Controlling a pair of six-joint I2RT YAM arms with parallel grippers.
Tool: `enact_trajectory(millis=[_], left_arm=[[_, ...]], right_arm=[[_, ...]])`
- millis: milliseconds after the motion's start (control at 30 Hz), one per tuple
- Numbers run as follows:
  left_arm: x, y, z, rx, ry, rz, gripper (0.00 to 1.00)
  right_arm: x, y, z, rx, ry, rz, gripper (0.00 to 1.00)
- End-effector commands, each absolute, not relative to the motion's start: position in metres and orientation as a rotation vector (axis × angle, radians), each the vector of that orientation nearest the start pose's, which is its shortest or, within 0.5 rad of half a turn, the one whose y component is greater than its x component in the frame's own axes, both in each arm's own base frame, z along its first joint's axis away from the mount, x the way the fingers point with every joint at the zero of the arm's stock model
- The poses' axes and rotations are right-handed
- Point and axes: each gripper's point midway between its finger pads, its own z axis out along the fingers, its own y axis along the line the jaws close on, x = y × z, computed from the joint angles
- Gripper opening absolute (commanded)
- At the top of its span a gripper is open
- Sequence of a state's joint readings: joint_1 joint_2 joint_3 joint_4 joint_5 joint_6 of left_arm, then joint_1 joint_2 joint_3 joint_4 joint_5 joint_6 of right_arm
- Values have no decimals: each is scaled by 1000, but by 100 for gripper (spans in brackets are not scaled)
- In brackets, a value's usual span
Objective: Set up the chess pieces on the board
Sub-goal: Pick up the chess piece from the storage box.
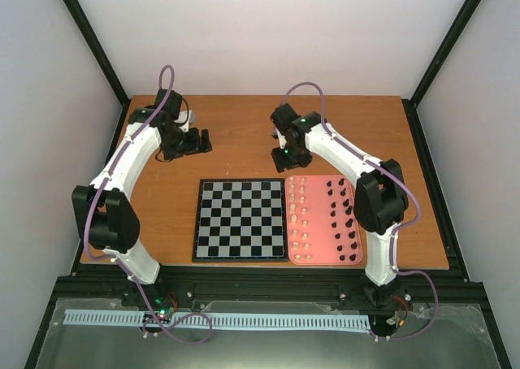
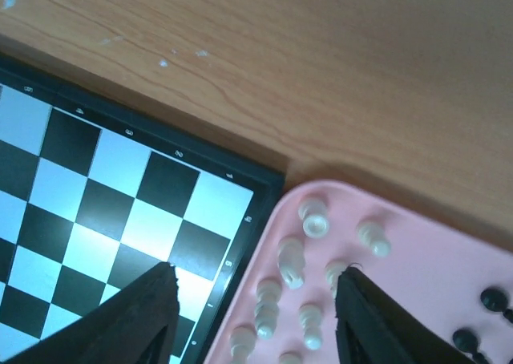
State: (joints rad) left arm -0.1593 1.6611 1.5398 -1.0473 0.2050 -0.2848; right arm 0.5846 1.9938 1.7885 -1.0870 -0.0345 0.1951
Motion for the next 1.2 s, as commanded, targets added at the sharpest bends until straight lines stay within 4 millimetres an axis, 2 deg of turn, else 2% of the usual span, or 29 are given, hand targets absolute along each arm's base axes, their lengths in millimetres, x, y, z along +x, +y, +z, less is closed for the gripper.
enact_trajectory(millis=[0, 167, 433, 533, 1167], left_arm=[[377, -96, 197, -121, 2725, -402, 100], [373, -96, 193, -126, 2738, -407, 100], [371, -96, 186, -130, 2755, -402, 100], [371, -96, 185, -130, 2759, -403, 100], [375, -97, 173, -139, 2791, -398, 100]], right_arm=[[359, 244, 121, -526, 2866, 233, 53], [353, 246, 102, -532, 2909, 267, 54], [358, 240, 80, -510, 2956, 243, 51], [361, 235, 71, -490, 2978, 230, 44], [372, 234, 43, -501, 3037, 224, 43]])
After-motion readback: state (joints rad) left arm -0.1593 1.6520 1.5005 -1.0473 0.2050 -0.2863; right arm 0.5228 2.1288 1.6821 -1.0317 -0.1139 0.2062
